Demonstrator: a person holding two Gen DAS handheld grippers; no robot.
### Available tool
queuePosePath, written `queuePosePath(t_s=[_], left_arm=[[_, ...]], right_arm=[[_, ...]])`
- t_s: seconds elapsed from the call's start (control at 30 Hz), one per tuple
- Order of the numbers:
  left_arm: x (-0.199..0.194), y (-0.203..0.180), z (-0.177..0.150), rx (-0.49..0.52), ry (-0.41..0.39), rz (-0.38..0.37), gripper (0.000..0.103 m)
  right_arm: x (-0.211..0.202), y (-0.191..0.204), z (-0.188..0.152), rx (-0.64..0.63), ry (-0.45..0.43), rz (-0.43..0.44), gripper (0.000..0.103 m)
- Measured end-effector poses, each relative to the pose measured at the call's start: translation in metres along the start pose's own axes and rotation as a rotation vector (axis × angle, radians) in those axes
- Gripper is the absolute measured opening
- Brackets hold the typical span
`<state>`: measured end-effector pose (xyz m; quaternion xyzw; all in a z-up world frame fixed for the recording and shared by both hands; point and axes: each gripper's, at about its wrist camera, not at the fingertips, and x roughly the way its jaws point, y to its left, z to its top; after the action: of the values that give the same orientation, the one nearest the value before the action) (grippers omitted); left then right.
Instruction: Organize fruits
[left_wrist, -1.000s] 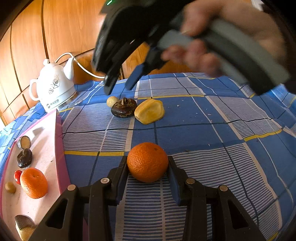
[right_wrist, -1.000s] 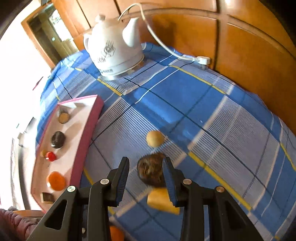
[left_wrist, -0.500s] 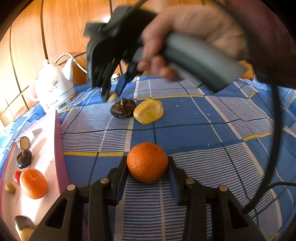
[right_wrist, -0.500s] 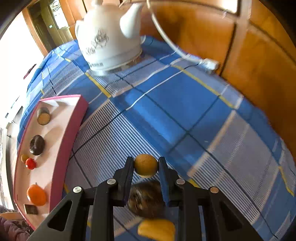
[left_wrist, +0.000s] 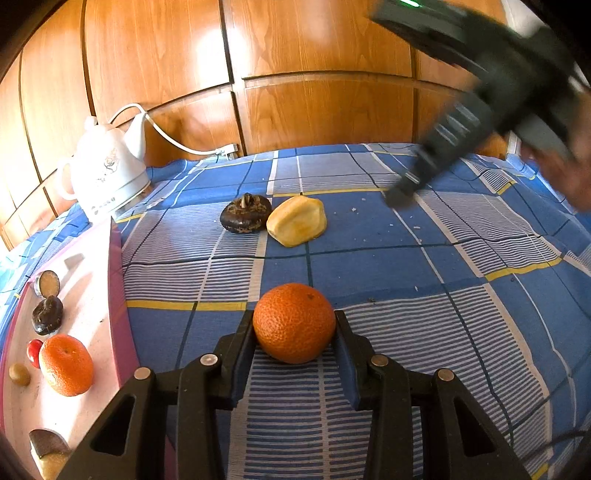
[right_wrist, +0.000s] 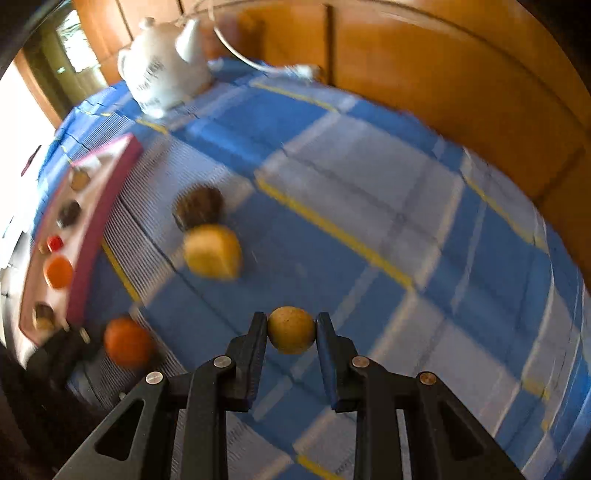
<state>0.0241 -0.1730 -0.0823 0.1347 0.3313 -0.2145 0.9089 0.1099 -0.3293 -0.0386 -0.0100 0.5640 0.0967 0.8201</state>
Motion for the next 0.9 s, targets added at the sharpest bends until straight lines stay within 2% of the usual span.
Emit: queuePosePath(t_s=[0.13, 0.27, 0.9], left_arm=[[-0.001, -0.001, -0.001, 0.004, 0.002, 0.006, 0.04], [-0.001, -0.002, -0.001, 0.006, 0.005, 0.011, 0.04], [-0.001, -0.003, -0.002, 0.02, 0.007, 0.029, 0.04]], right_arm=[[0.001, -0.006, -0.025, 0.029, -0.022, 0.011, 0.027], [0.006, -0.003, -0.033, 0.027, -0.031, 0.014, 0.027], [0.018, -0.01, -0.032, 0.037, -0.023, 0.045, 0.027]])
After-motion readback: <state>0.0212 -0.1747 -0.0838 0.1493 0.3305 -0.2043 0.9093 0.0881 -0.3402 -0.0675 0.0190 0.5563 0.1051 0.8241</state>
